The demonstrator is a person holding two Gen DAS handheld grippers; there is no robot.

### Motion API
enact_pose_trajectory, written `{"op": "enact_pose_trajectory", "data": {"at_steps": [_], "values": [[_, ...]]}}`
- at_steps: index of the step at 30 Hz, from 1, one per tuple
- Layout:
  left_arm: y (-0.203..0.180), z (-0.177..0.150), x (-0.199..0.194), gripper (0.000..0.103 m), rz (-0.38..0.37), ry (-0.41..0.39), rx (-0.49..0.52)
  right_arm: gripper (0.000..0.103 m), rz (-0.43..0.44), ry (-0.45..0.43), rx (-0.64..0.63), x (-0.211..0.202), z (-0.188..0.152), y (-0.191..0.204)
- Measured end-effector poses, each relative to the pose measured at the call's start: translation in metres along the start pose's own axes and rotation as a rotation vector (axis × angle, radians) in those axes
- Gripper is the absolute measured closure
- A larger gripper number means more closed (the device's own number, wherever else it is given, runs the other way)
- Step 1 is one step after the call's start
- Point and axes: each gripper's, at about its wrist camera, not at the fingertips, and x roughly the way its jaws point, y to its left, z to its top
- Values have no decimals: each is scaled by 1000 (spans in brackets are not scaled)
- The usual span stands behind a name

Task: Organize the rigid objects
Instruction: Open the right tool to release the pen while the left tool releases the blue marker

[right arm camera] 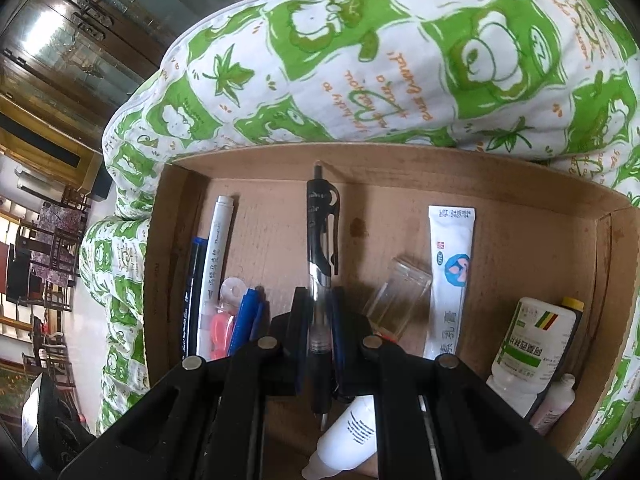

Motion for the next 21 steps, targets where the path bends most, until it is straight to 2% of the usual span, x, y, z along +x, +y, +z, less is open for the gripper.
{"op": "enact_pose_trajectory", "data": {"at_steps": [5,8,11,13,15,17,21], "values": [[-1,-4,-2,94,13,1,1,90,17,-10,10,-7,-4,-4],[-1,-8,-5,93,16,5,1,83,35,-20,14,-15,-8,-3],[-2,-13,-9,71,0,4,-3,78,71,-38,30,-31,-13,-9],[-1,-16,-15,53,0,-17,-8,75,92,-51,42,-40,-18,-12],[-3,-18,-21,47,4,-38,-3,70,97,-65,50,-49,-23,-15],[-5,-20,-26,46,13,-49,8,68,95,-73,57,-56,-28,-19],[-10,-23,-35,41,23,-59,20,58,83,-83,86,-66,-40,-34]]}}
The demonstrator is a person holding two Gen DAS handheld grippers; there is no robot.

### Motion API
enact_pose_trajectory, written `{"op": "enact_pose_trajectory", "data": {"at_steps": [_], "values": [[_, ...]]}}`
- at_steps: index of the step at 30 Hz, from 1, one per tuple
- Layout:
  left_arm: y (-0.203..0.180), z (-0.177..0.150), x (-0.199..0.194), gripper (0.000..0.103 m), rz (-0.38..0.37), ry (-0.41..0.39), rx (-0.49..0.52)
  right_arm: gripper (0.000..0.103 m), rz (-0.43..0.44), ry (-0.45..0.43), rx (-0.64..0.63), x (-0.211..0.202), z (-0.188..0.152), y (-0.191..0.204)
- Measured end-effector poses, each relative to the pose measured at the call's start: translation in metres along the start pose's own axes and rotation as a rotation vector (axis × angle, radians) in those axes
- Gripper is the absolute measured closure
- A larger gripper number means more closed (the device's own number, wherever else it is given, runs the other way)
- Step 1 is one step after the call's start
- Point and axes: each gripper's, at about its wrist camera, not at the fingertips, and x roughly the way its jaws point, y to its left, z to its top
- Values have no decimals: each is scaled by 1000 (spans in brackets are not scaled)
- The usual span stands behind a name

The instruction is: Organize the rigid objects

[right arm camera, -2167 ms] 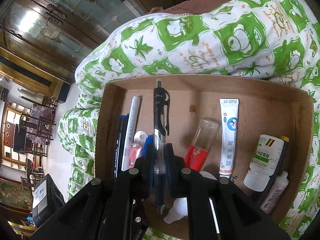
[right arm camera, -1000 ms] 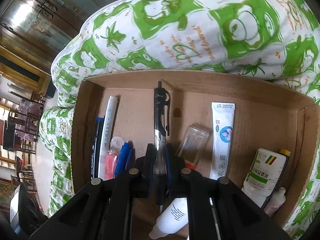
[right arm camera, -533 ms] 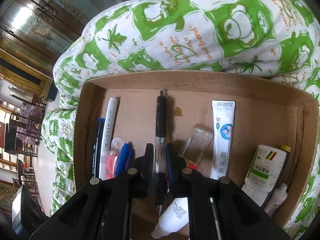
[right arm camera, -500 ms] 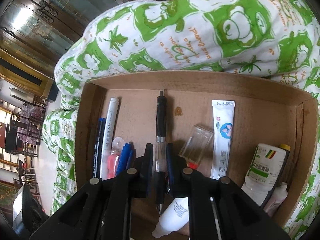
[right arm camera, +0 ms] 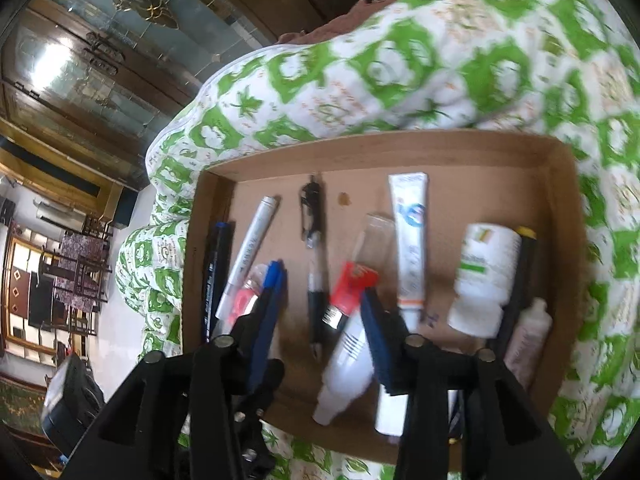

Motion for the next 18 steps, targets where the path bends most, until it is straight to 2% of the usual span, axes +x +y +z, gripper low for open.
{"op": "enact_pose_trajectory", "data": {"at_steps": [2,6,11,13,15,18], "values": [[-3,-2,-7,35,11,-12,10,53,-10,-9,10,-7,-7,-7],[-9,-6,-24,24,32,-45,37,37,-21,-26,14,-20,-21,-12],[-9,-11,-48,18,62,-79,74,16,-35,-55,13,-40,-42,-16],[-10,-15,-59,9,77,-98,90,8,-48,-75,14,-52,-50,-19],[-11,-18,-70,6,102,-133,104,1,-62,-98,4,-64,-60,-17],[-11,-24,-87,4,124,-166,121,0,-88,-138,-32,-78,-77,-9]]}}
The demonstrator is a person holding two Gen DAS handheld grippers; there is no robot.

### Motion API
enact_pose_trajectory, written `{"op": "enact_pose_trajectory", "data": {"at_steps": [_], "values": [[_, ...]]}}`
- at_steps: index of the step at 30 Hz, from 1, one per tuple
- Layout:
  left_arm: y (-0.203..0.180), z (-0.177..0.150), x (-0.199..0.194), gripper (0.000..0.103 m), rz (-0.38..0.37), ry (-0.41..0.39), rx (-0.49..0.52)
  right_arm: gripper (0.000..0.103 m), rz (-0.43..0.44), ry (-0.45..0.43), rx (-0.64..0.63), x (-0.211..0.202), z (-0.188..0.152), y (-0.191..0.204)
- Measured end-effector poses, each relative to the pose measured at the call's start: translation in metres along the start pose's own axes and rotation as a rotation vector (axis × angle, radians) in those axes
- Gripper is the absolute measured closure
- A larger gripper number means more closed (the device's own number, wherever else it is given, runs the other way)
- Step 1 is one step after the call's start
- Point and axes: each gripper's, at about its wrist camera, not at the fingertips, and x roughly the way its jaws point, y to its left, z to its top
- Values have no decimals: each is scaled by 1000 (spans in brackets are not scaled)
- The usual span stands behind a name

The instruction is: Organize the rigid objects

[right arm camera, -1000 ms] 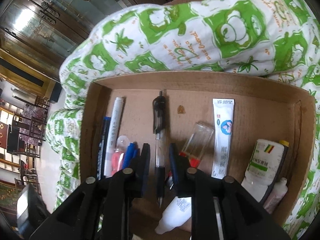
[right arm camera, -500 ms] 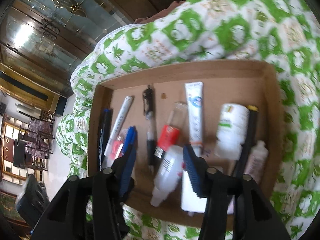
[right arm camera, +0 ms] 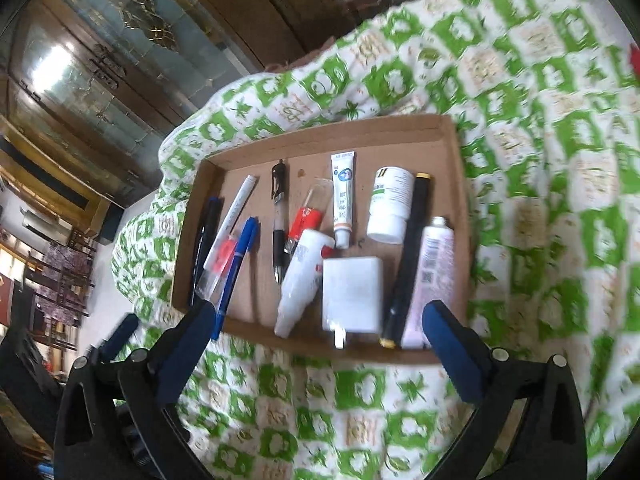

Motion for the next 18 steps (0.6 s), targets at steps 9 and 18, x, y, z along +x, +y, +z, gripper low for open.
{"op": "enact_pose_trajectory", "data": {"at_steps": [9,18], "values": [[6,-12,-37,1,29,-36,-3,0,-86,-87,-125,-35,-48,27],[-1,-24,-74,1,82,-103,35,0,-142,-165,-117,-66,-83,28]]}}
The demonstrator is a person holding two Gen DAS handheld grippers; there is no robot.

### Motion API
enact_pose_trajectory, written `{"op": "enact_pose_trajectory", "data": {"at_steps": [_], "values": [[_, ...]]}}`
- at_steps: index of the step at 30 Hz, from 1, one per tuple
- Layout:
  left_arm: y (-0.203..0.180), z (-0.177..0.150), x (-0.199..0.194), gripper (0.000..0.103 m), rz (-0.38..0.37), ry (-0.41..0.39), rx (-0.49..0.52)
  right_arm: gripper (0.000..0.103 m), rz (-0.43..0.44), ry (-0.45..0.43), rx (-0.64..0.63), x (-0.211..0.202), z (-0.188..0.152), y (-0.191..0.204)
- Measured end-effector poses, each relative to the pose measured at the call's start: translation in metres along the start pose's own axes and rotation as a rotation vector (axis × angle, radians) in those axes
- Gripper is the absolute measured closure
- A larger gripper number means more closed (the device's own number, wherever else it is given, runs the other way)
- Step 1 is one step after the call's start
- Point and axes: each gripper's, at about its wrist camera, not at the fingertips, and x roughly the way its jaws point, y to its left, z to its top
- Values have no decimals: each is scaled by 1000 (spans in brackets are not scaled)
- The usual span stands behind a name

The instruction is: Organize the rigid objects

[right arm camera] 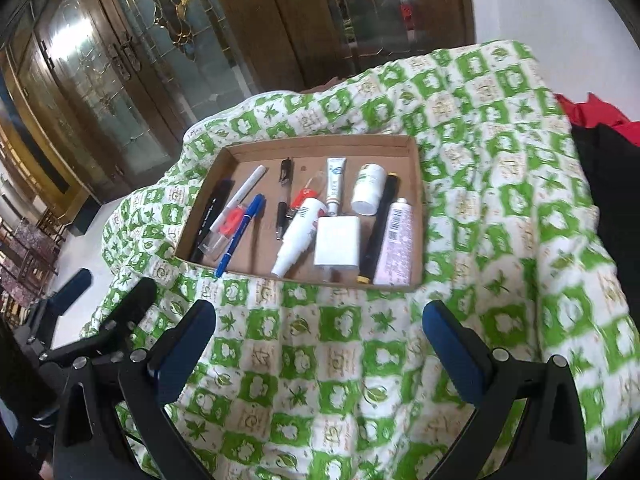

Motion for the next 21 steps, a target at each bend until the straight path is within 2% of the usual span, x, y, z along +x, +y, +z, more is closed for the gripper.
{"op": "enact_pose_trajectory", "data": {"at_steps": [3,9,14,21], "values": [[1,-3,-16,1,23,-41,3,0,-23,-32,15,-13,-8,-5],[6,-16,-42,1,44,-65,-1,0,-27,-79,51,-37,-25,-17],[7,-27,-60,1,26,-66,-13,0,-17,-133,63,-58,-39,-18],[6,-41,-83,1,-19,-55,-24,0,-75,-216,43,-96,-64,-13]]}}
